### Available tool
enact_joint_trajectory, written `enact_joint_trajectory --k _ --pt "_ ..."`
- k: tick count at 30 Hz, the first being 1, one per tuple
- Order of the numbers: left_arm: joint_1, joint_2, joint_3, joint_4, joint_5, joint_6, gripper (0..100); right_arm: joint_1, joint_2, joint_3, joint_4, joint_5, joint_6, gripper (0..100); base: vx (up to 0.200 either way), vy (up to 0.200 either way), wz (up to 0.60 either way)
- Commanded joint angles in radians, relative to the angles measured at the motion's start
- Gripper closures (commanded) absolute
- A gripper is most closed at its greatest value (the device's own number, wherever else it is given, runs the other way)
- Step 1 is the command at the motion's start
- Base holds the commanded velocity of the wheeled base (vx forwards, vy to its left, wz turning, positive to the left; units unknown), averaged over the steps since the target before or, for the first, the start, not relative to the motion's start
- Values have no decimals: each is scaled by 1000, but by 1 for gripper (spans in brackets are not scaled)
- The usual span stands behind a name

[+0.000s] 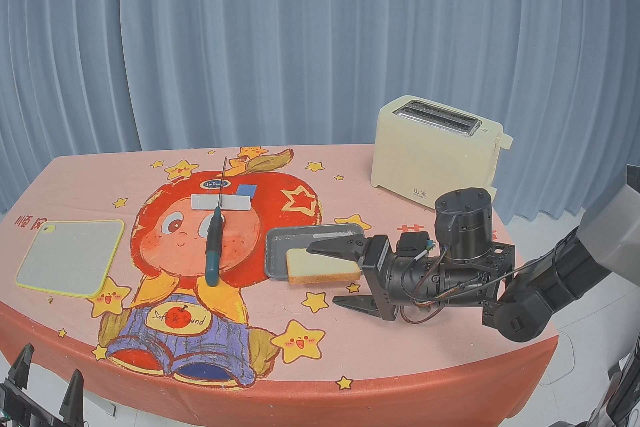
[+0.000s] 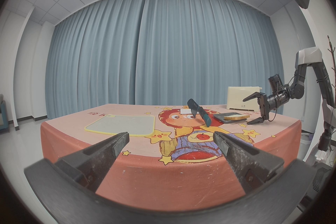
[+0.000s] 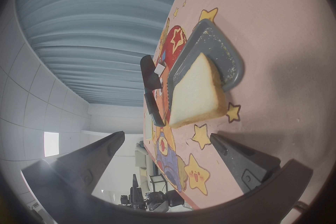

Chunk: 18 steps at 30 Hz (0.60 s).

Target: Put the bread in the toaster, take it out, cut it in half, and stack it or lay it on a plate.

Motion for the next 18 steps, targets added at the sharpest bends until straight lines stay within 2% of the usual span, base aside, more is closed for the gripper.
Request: enact_joint_trajectory --k 1,18 --pt "0 -13 18 0 0 -2 0 -1 12 0 -1 0 1 0 0 0 0" --pt "0 -13 18 0 0 0 0 -16 49 -63 -1 -3 5 0 0 0 0"
